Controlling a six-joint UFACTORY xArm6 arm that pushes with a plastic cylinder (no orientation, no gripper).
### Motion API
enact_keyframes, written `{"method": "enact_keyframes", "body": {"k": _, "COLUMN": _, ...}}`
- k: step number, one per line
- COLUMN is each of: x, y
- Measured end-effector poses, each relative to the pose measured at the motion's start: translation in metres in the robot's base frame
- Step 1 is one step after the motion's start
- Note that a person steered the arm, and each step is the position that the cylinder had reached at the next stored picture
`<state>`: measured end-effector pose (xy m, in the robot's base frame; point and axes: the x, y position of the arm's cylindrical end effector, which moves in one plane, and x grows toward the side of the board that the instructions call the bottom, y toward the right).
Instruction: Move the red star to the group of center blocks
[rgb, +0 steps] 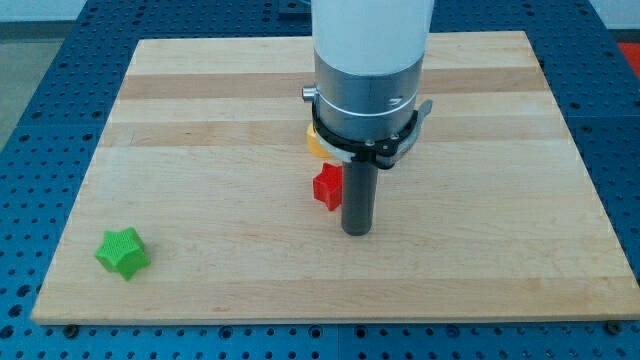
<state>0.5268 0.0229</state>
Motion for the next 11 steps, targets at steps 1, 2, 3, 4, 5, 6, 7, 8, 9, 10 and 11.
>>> {"method": "enact_keyframes", "body": {"k": 1, "x": -0.006, "y": 0.000}}
{"method": "enact_keyframes", "body": {"k": 2, "x": -0.011, "y": -0.004}}
{"method": "enact_keyframes", "body": {"k": 3, "x": -0.011, "y": -0.013}}
{"method": "enact_keyframes", "body": {"k": 4, "x": -0.011, "y": -0.025}}
{"method": "enact_keyframes", "body": {"k": 5, "x": -0.013, "y": -0.028}}
{"method": "enact_keyframes", "body": {"k": 6, "x": -0.020, "y": -0.028}}
{"method": "enact_keyframes", "body": {"k": 7, "x": -0.029, "y": -0.028}}
{"method": "enact_keyframes", "body": {"k": 8, "x": -0.033, "y": -0.028}}
{"method": "enact_keyframes", "body": {"k": 9, "x": -0.037, "y": -0.028}}
{"method": "enact_keyframes", "body": {"k": 10, "x": -0.042, "y": -0.028}}
{"method": "enact_keyframes", "body": {"k": 11, "x": -0.047, "y": -0.028}}
